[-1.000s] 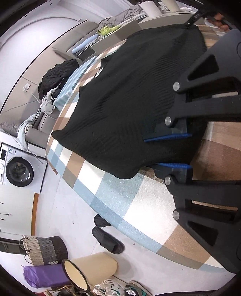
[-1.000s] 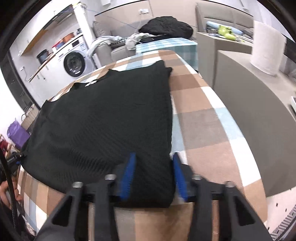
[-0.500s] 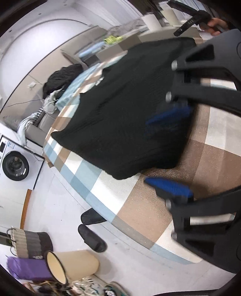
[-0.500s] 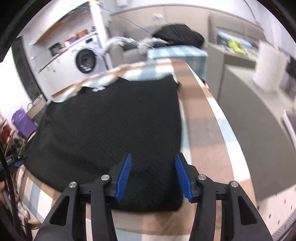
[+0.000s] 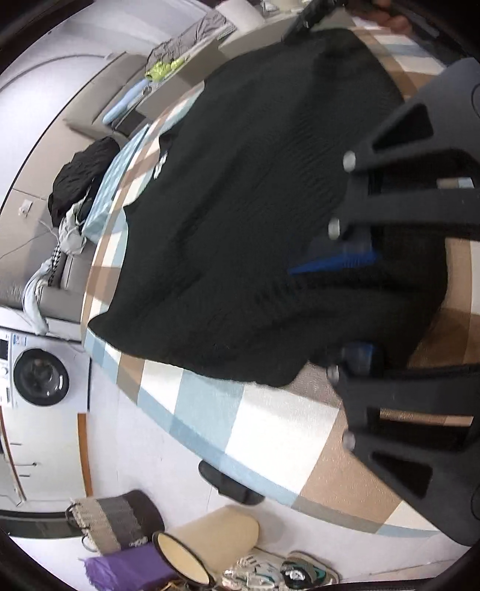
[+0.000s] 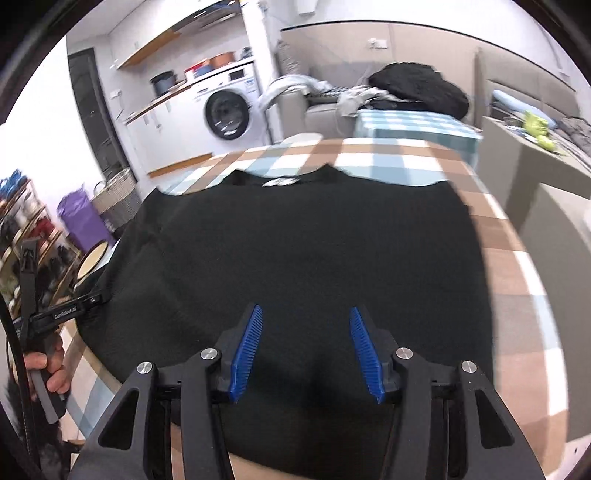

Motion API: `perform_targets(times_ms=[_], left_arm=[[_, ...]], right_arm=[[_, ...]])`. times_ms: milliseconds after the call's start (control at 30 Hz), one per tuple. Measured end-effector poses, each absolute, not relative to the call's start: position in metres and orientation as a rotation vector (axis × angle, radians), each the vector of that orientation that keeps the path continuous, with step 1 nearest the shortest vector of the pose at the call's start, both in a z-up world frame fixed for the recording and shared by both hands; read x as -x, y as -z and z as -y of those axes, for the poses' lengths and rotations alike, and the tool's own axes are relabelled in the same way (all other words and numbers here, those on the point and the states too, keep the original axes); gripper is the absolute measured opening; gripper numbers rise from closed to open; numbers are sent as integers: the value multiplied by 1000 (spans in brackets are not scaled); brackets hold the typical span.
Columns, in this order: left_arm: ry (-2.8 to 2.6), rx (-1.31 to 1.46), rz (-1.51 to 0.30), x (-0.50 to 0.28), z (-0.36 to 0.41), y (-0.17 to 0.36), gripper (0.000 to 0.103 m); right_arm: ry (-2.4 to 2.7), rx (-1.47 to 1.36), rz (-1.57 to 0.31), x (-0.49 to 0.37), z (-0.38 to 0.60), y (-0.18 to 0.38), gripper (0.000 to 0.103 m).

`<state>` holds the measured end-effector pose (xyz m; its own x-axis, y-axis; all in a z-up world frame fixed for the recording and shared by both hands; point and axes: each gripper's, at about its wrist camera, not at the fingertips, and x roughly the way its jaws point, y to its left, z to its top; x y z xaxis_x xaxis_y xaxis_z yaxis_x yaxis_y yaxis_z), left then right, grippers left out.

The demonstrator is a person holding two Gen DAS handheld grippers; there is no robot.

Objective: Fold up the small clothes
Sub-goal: 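Fold the gripped side edge inward toward the shirt's center with both grippers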

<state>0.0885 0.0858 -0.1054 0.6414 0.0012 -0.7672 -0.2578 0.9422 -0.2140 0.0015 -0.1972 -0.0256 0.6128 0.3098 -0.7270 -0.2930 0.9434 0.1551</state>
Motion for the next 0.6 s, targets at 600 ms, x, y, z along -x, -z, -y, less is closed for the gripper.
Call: perform_targets(times_ms=[600], left_arm=[[19,184,-677,-104,-43,8,9]], right_arm=[[-311,-41,-928,-4,207,45,52]])
